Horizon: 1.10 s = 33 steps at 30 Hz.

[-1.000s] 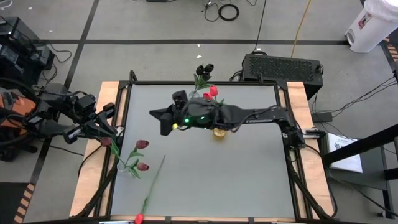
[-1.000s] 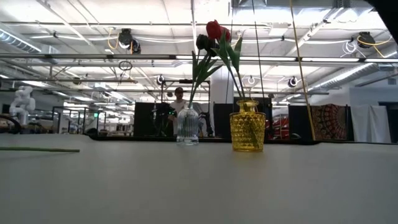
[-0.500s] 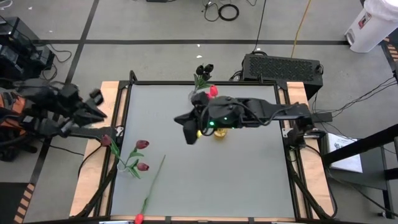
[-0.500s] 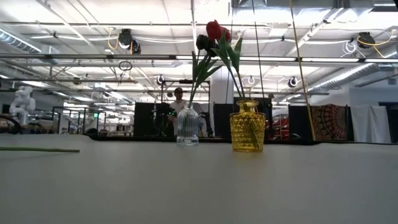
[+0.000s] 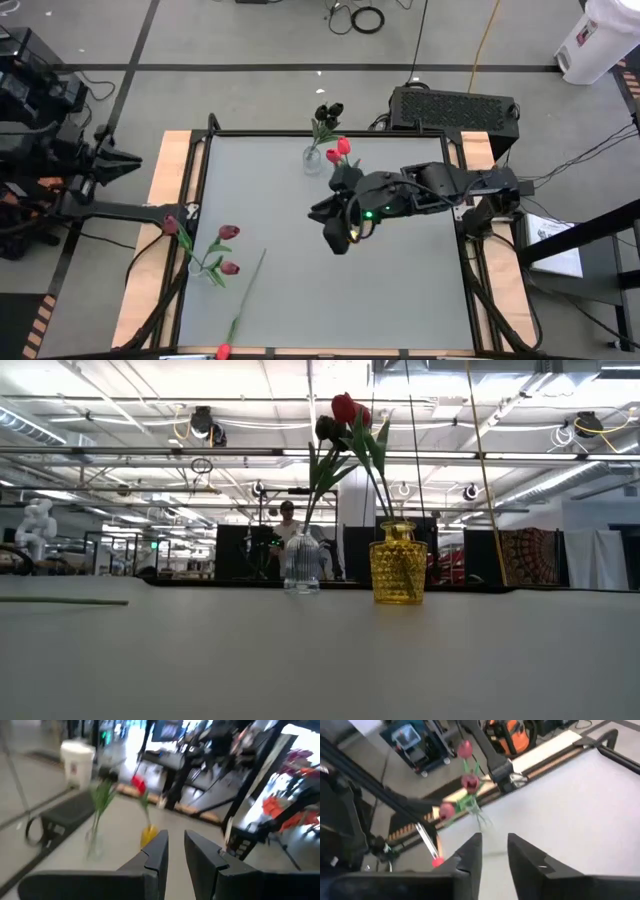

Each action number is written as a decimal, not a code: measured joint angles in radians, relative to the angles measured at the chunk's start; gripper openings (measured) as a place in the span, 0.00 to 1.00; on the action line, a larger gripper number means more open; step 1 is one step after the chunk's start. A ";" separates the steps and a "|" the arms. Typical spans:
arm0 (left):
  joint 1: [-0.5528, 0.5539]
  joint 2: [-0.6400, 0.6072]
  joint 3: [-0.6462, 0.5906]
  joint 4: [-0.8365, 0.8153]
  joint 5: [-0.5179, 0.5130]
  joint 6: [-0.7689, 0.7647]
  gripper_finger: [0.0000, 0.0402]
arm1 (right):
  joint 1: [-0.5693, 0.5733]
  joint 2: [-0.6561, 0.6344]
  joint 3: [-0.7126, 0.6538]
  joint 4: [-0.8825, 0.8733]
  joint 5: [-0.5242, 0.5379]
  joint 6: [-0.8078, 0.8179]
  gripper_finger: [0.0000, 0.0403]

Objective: Sort flowers into vase by color
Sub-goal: Put the pink tulip into the yellow vase

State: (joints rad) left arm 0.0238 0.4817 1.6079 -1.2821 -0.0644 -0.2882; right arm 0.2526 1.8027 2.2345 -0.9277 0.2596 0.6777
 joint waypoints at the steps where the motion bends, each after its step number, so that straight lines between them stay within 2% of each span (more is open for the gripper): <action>1: 0.000 0.000 0.016 -0.045 -0.005 -0.015 0.17 | 0.004 -0.004 0.000 -0.022 0.000 -0.002 0.21; 7: 0.000 0.000 0.068 -0.234 0.011 -0.047 0.17 | 0.030 -0.013 0.000 -0.156 -0.004 -0.004 0.29; 16: 0.000 0.000 0.072 -0.277 0.016 0.066 0.17 | 0.037 -0.013 -0.001 -0.085 -0.003 0.043 0.30; 25: 0.000 -0.002 0.072 -0.288 -0.121 0.216 0.17 | 0.037 0.021 0.000 0.050 -0.003 0.016 0.23; 33: 0.000 -0.002 0.072 -0.285 -0.173 0.222 0.17 | 0.035 0.070 0.000 0.055 -0.006 0.015 0.24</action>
State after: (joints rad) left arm 0.0238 0.4797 1.6796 -1.5670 -0.2377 -0.0658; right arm 0.2878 1.8725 2.2345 -0.8730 0.2539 0.6926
